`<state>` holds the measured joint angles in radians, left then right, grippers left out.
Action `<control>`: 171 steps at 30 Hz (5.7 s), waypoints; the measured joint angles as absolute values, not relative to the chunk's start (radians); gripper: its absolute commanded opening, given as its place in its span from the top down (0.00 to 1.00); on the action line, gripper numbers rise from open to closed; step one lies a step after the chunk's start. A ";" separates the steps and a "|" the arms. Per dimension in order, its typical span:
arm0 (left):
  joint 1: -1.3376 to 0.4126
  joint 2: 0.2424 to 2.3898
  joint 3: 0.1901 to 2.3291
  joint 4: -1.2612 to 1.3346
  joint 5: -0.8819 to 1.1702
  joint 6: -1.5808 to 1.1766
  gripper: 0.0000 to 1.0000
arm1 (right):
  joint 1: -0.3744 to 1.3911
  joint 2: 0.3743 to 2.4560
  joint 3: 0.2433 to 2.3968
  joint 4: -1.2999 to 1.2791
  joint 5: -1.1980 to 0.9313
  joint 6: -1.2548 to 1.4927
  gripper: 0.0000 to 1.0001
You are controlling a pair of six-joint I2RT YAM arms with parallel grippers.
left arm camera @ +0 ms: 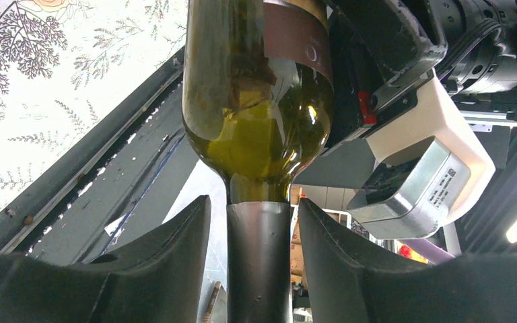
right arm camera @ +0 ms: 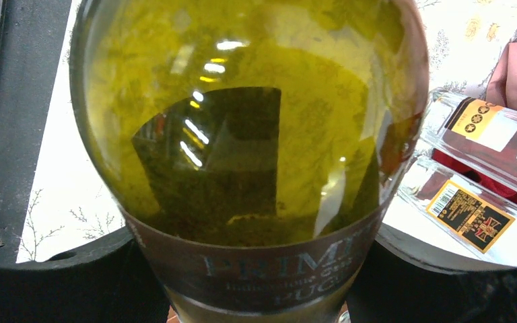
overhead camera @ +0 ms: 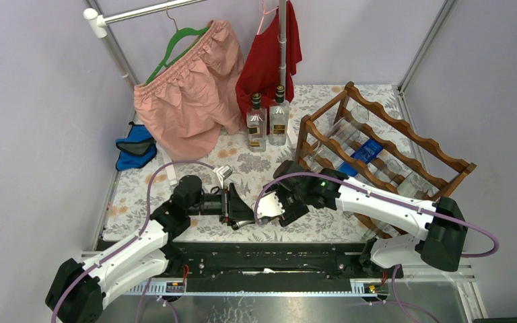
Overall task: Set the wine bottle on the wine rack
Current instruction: Pick up the wine bottle from the center of the board, then place the wine bottle in the wine rack.
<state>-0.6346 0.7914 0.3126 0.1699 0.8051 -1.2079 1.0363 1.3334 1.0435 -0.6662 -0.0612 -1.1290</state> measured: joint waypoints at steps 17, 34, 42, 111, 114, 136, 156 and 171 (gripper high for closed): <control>-0.635 0.788 0.311 0.173 0.812 -1.214 0.49 | 1.037 1.347 1.040 -0.661 -0.043 -1.122 1.00; -0.634 0.803 0.293 0.192 0.836 -1.184 1.00 | 1.042 1.359 1.040 -0.669 -0.044 -1.114 1.00; -0.634 0.838 0.288 0.234 0.858 -1.180 0.75 | 1.042 1.361 1.040 -0.686 -0.045 -1.103 1.00; -0.635 0.798 0.140 0.475 0.879 -1.314 1.00 | 1.073 1.407 1.184 -0.789 -0.126 -0.963 0.00; -0.635 0.788 0.131 0.487 0.875 -1.330 1.00 | 1.070 1.407 1.217 -0.813 -0.157 -0.944 0.00; -0.699 0.894 0.167 0.630 0.787 -1.340 1.00 | 0.552 1.173 1.624 -1.005 -0.694 -0.792 0.00; -0.780 1.171 0.278 0.901 0.679 -1.325 1.00 | 0.385 1.163 1.600 -0.881 -0.702 -0.627 0.00; -0.797 1.301 0.332 0.992 0.673 -1.325 1.00 | 0.356 1.143 1.571 -0.878 -0.726 -0.622 0.00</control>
<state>-0.7975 1.3014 0.3325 0.9916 0.6731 -1.3254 0.3557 1.1431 1.5711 -0.8783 -0.7261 -0.6220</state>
